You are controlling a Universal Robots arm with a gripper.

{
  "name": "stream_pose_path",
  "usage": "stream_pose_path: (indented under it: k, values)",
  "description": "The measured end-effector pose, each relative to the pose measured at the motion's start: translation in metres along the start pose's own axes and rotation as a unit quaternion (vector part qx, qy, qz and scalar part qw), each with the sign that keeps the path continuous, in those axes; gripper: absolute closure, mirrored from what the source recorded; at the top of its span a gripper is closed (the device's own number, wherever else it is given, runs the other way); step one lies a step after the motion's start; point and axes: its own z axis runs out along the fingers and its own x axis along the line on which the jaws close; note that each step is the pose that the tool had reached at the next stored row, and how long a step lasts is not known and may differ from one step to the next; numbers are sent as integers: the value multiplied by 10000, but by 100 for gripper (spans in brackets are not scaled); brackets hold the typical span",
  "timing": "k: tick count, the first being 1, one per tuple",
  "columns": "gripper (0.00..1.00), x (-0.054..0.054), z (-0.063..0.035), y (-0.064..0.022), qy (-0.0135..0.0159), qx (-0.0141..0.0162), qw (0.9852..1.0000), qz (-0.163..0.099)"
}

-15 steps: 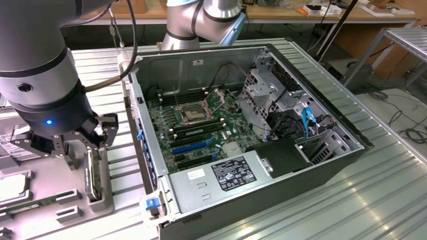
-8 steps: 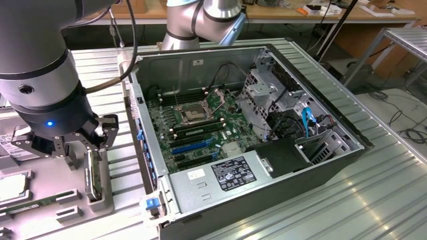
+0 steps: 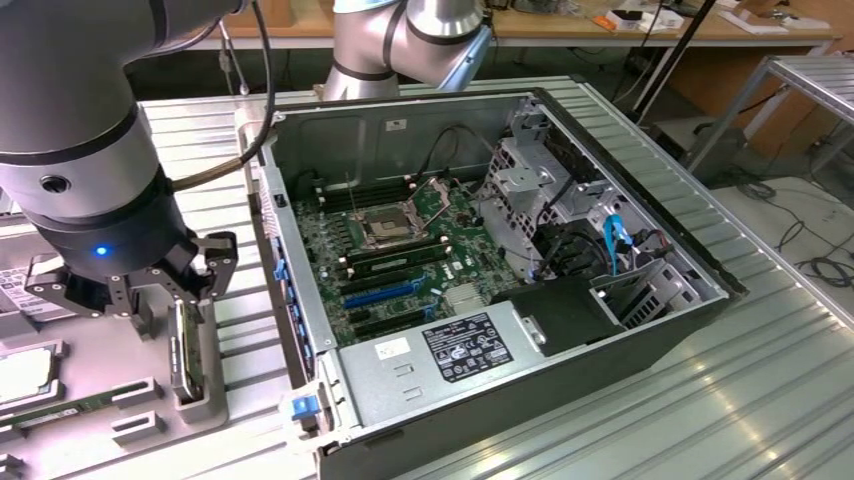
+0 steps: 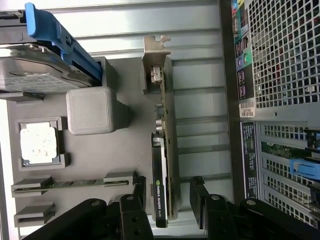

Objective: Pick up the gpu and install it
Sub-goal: 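Pick up the gpu and move the gpu toward the slot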

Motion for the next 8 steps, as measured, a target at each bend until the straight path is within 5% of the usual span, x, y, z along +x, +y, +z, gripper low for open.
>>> stream_pose_path:
  k: [8]
  values:
    - [52, 2, 33, -1, 0, 0, 10000, 0]
